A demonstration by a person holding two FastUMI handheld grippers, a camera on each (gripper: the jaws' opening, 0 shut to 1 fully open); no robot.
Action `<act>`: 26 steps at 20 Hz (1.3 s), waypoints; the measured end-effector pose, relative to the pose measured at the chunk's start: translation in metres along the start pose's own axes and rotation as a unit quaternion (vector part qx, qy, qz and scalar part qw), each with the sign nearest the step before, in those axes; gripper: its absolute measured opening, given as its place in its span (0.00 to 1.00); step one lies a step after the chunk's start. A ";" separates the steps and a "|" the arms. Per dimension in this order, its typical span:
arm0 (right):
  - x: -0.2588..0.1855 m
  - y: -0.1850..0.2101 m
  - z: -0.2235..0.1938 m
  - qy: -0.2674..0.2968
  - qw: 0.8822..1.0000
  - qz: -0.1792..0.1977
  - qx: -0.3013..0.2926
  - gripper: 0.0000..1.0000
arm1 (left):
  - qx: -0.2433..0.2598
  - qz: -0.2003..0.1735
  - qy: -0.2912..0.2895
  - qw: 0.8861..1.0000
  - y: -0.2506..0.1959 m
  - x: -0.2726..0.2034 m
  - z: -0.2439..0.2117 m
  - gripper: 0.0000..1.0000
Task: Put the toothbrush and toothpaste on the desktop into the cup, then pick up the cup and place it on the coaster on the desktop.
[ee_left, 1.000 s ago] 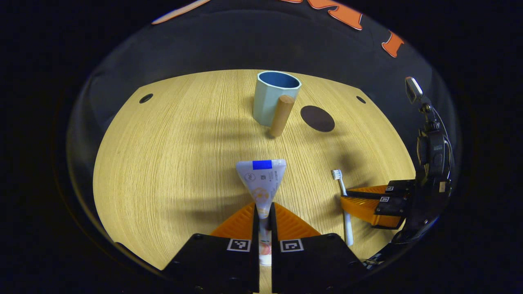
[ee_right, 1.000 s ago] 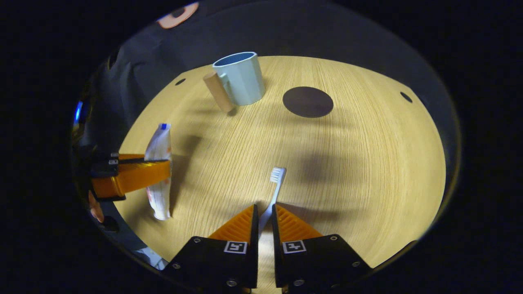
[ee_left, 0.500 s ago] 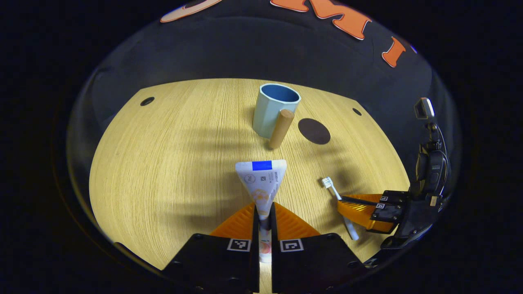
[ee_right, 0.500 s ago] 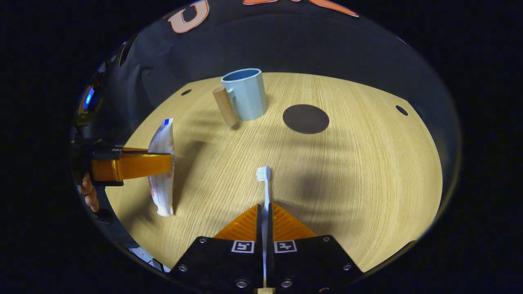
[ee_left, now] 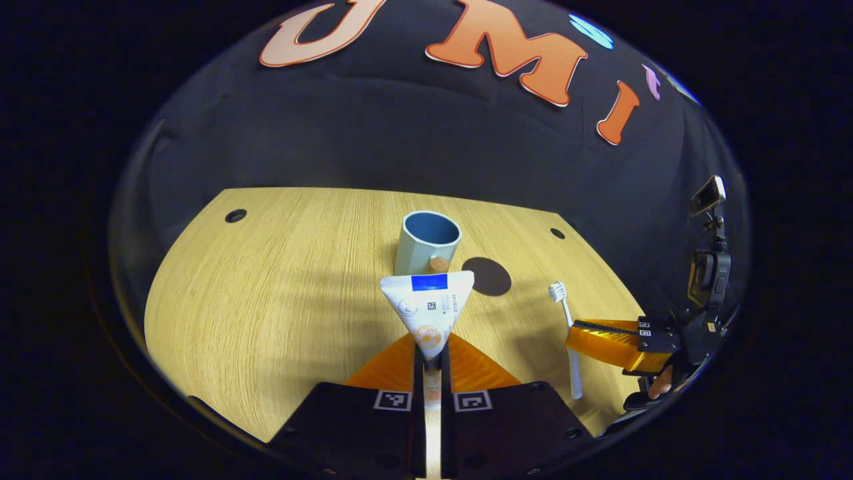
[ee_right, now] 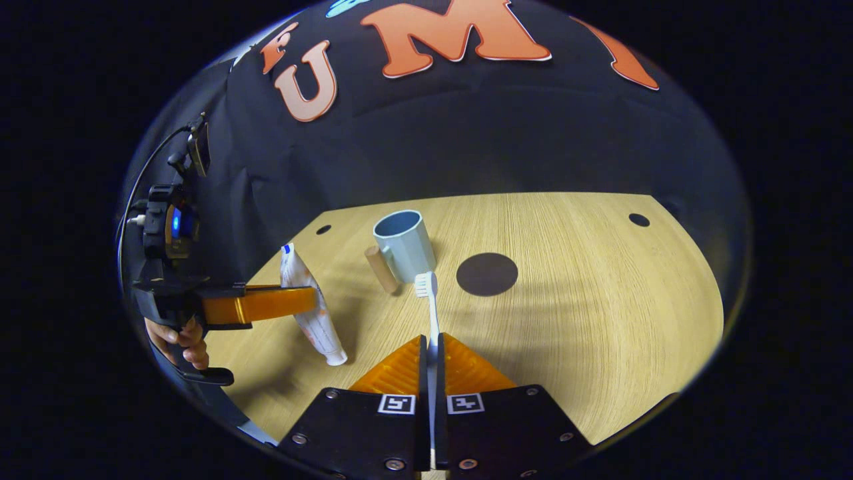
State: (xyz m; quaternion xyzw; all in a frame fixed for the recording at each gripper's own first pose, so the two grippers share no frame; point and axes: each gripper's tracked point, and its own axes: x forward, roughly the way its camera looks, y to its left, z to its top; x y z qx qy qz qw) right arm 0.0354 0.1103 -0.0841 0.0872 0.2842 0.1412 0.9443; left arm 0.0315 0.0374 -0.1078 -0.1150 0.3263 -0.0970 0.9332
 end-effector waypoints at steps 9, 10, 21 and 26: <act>-0.008 -0.015 0.060 -0.109 0.994 0.000 0.010 0.03 | 0.013 0.008 -0.154 0.988 0.016 -0.024 0.061 0.08; -0.009 -0.019 0.070 -0.123 0.992 -0.003 0.009 0.03 | 0.011 0.007 -0.166 0.986 0.016 -0.028 0.066 0.08; 0.007 -0.036 0.128 -0.198 0.980 0.003 -0.005 0.03 | -0.015 0.007 -0.211 0.977 0.034 0.063 0.116 0.08; 0.019 -0.026 0.143 -0.227 0.974 0.017 0.001 0.03 | -0.042 0.007 -0.167 0.985 0.048 0.087 0.083 0.08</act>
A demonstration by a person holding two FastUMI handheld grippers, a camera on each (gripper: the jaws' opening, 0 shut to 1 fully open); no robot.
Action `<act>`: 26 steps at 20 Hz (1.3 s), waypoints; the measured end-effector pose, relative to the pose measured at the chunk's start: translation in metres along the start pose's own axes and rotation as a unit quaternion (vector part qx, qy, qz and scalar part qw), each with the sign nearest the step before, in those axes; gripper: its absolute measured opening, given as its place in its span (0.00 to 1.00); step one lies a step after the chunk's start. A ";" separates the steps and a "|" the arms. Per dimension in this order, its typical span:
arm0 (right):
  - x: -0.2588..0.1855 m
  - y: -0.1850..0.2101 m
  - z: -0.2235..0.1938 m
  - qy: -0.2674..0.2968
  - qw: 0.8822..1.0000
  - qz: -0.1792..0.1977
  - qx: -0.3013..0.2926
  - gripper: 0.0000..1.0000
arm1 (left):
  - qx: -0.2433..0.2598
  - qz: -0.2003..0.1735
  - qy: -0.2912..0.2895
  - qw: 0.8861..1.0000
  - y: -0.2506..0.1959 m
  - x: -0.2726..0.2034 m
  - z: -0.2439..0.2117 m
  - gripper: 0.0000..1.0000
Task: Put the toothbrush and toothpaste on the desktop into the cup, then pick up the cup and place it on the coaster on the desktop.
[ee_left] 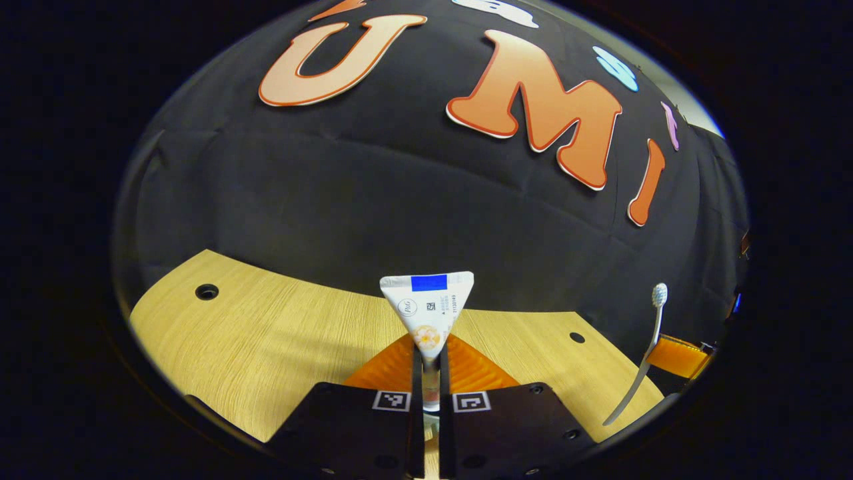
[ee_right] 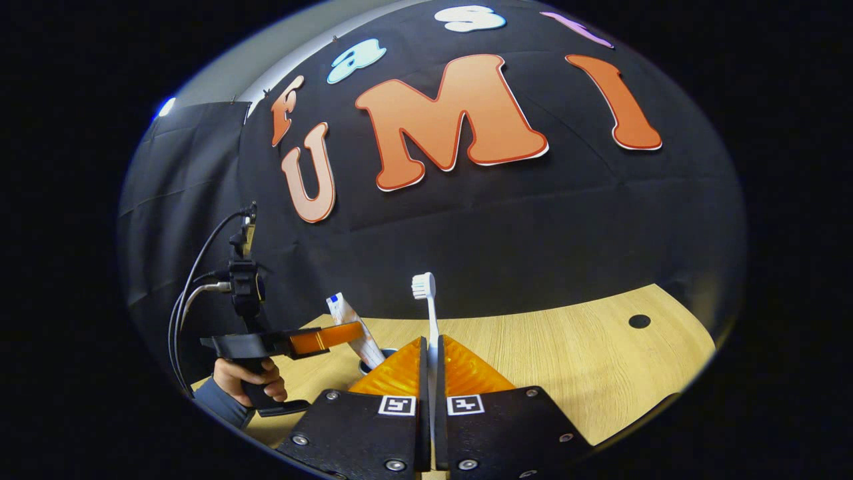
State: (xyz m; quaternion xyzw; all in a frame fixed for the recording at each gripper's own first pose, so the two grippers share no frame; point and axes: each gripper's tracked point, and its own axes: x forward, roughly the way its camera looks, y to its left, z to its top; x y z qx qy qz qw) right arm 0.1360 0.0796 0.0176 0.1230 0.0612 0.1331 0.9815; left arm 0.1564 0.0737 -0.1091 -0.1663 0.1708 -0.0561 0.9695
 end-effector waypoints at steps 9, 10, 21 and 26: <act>0.032 0.026 0.023 -0.069 0.997 0.029 0.011 0.02 | 0.032 -0.006 0.024 0.999 0.002 0.006 -0.038 0.08; 0.039 0.032 0.023 -0.074 0.996 0.046 0.011 0.02 | 0.029 -0.013 0.036 0.999 -0.002 0.009 -0.046 0.10; 0.095 0.049 0.039 -0.143 0.984 0.093 0.050 0.03 | 0.024 -0.021 0.005 0.999 0.002 -0.017 -0.032 0.67; 0.119 0.070 0.033 -0.168 0.977 0.120 0.057 0.03 | 0.111 0.035 -0.061 0.991 0.024 -0.052 -0.007 0.96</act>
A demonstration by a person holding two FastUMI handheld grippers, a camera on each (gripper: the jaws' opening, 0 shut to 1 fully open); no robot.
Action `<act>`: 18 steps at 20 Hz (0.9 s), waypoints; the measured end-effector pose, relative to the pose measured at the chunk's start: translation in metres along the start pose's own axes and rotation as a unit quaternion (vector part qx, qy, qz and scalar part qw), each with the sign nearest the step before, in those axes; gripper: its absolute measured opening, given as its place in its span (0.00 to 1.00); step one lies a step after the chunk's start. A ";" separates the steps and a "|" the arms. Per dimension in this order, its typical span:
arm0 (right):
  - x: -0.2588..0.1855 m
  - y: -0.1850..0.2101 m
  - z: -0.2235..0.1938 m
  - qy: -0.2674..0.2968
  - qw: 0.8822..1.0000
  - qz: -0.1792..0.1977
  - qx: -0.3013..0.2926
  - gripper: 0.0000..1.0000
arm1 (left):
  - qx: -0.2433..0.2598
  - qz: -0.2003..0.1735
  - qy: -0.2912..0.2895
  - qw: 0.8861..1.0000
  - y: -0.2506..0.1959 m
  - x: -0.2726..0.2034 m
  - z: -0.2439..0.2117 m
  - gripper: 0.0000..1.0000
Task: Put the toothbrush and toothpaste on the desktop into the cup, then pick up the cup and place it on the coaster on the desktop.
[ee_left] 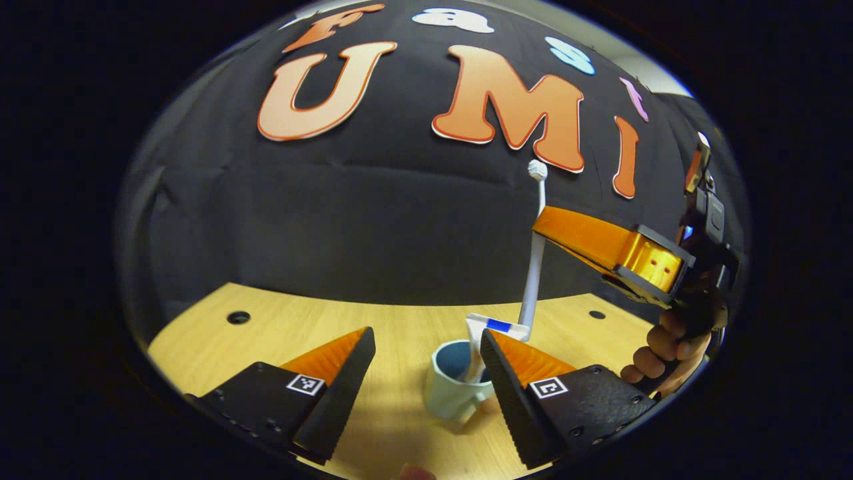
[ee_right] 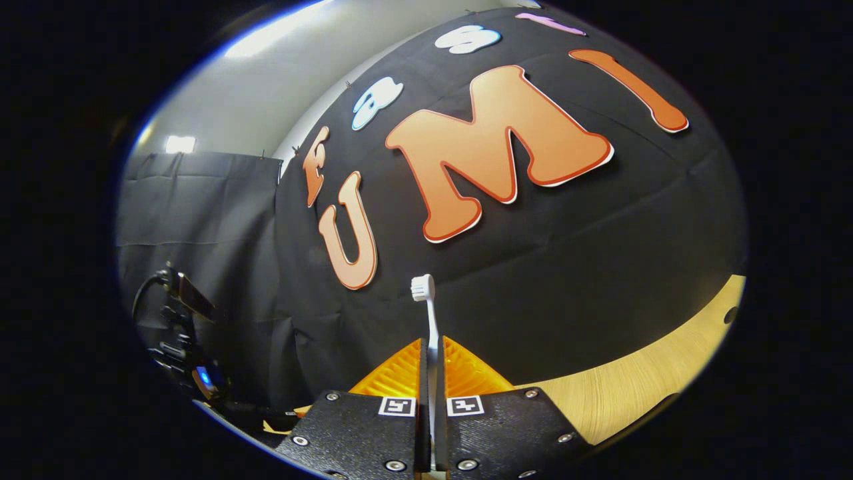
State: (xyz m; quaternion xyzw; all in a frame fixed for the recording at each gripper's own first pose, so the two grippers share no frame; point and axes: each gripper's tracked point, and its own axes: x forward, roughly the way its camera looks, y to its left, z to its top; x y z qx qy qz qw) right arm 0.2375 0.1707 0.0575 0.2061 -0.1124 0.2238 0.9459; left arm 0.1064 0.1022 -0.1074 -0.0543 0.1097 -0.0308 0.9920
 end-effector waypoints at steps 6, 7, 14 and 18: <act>0.010 -0.008 -0.043 0.032 0.999 -0.007 -0.003 0.03 | -0.007 0.035 -0.017 0.999 0.015 -0.009 0.010 0.96; 0.008 -0.009 -0.046 0.040 0.999 -0.009 -0.006 0.04 | -0.010 0.036 -0.017 0.999 0.016 -0.016 0.009 0.96; -0.026 -0.009 -0.061 0.094 0.995 -0.010 -0.034 0.08 | 0.012 0.024 0.000 1.000 -0.011 -0.021 0.015 0.95; -0.059 -0.009 -0.026 0.089 0.994 -0.003 -0.062 0.23 | 0.017 0.010 0.044 0.999 -0.034 -0.032 0.013 0.95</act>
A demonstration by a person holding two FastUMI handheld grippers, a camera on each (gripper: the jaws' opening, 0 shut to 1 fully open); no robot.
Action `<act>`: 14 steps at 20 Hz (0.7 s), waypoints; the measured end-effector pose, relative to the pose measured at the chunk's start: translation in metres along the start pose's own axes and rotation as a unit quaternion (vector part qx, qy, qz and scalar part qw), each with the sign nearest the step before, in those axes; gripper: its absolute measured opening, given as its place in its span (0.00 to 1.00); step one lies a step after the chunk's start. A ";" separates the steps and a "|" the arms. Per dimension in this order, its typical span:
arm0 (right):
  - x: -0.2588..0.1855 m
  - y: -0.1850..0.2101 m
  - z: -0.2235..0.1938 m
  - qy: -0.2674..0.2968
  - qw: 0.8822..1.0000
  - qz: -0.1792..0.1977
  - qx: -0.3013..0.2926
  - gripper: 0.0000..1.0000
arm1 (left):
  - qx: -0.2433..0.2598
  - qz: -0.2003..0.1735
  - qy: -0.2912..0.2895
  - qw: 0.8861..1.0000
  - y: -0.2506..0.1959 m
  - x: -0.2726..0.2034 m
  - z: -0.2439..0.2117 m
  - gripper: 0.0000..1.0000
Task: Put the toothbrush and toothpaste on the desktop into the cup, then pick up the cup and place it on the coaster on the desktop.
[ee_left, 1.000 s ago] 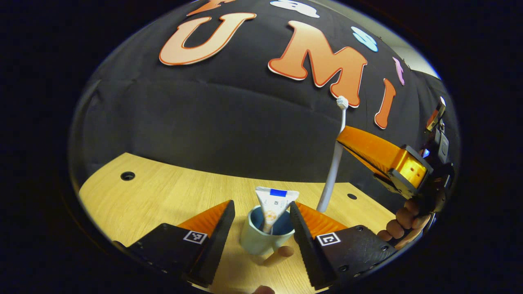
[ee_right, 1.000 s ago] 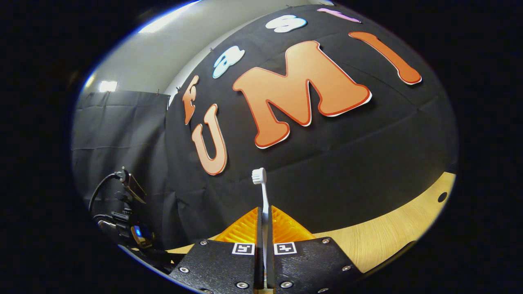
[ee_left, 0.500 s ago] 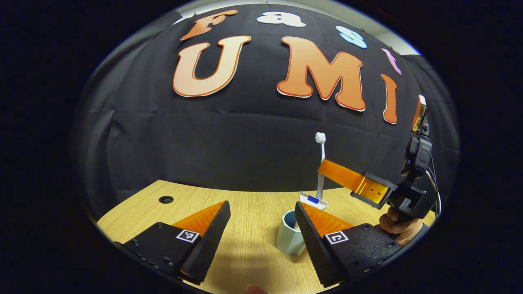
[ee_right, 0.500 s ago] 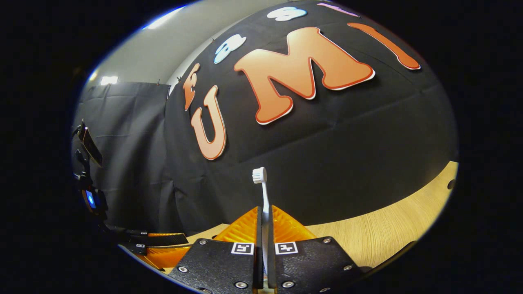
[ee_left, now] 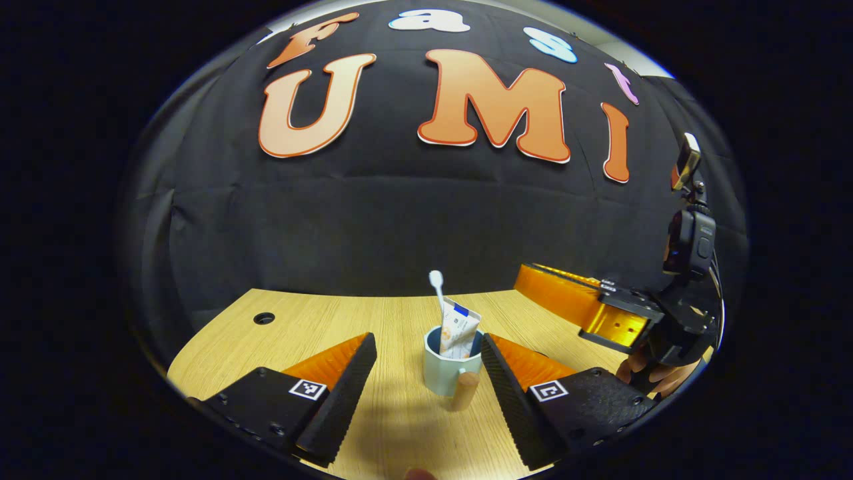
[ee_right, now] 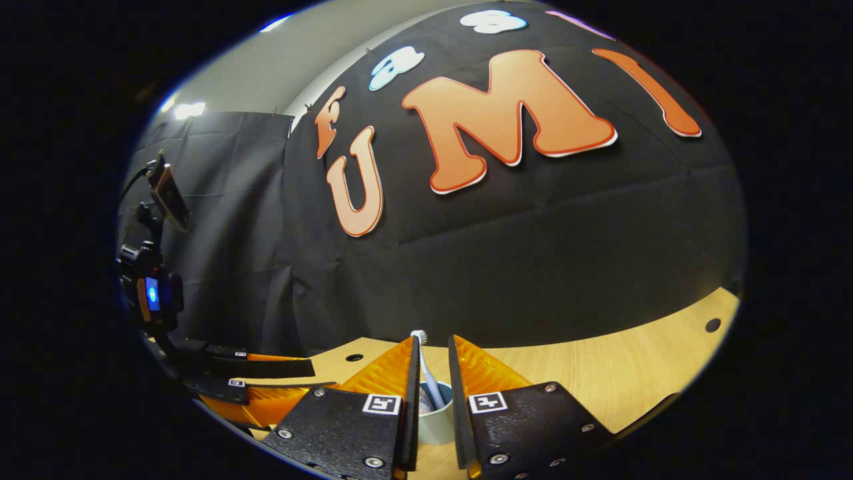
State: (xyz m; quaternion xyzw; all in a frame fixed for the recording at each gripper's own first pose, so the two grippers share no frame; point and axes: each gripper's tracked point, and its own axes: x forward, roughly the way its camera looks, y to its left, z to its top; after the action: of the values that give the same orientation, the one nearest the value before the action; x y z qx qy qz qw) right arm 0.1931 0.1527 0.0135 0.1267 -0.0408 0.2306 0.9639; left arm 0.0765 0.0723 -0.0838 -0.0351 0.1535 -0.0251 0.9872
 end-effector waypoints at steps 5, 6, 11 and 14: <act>-0.059 -0.027 0.032 -0.014 0.999 -0.023 -0.023 0.54 | 0.002 -0.028 0.084 0.996 -0.026 0.014 0.004 0.95; -0.067 -0.032 0.036 -0.017 0.999 -0.027 -0.029 0.56 | 0.004 -0.029 0.101 0.994 -0.028 0.017 0.001 0.95; -0.113 -0.052 0.053 -0.020 0.997 -0.044 -0.065 0.78 | 0.009 -0.023 0.220 0.975 -0.031 0.040 -0.019 0.96; -0.137 -0.058 0.051 -0.015 0.996 -0.050 -0.075 0.83 | 0.028 -0.028 0.294 0.955 -0.034 0.047 -0.034 0.96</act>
State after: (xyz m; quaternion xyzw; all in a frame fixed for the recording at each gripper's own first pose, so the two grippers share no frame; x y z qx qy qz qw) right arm 0.0961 0.0296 0.0310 0.0592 -0.0667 0.1767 0.9802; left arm 0.1095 0.0339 -0.1281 -0.0024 0.4355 -0.0664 0.8978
